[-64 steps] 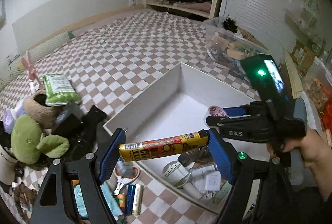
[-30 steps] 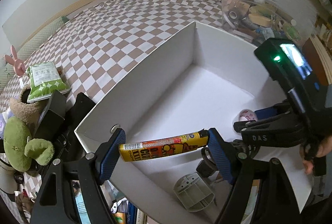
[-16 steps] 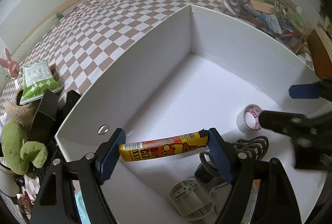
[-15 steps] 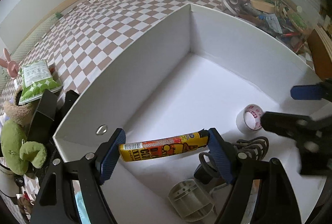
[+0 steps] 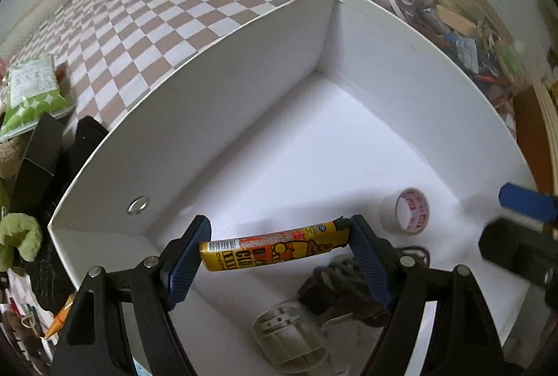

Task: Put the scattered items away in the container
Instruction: 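Open the left gripper to drop the yellow-labelled can into the box, then withdraw both tools up and away from the box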

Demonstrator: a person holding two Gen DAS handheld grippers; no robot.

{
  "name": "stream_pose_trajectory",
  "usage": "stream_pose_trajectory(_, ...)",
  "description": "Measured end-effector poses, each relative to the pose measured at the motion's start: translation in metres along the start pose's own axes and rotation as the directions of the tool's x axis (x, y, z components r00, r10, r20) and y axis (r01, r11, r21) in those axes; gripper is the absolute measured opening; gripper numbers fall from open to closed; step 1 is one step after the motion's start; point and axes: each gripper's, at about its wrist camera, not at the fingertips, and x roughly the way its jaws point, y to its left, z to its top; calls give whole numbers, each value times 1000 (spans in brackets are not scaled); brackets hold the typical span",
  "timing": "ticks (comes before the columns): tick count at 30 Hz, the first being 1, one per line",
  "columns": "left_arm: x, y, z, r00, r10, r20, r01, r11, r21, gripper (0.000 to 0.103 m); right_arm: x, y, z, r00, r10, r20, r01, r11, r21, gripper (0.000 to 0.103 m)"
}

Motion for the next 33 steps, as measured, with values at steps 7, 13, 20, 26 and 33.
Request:
stream_pose_trajectory(7, 15, -17, 5, 998, -20, -57, 21, 1000, 17, 80, -8, -3, 3, 1000, 26, 14, -26, 1000, 0, 89)
stream_pose_trajectory(13, 32, -33, 0, 991, -28, -128, 35, 998, 58, 80, 5, -4, 2, 1000, -5, -18, 5, 999, -32, 89)
stream_pose_trajectory(20, 41, -46, -3, 984, -25, -175, 42, 995, 91, 89, 23, -17, 3, 997, 13, -77, -11, 1000, 18, 89)
stream_pose_trajectory(26, 31, -39, -3, 991, -35, -128, 42, 998, 52, 90, 16, -25, 5, 998, 34, -56, -32, 998, 49, 89)
stream_pose_trajectory(33, -6, -26, -7, 999, 7, 45, -8, 1000, 22, 90, 0, -35, 3, 993, 117, 10, -117, 987, 107, 89)
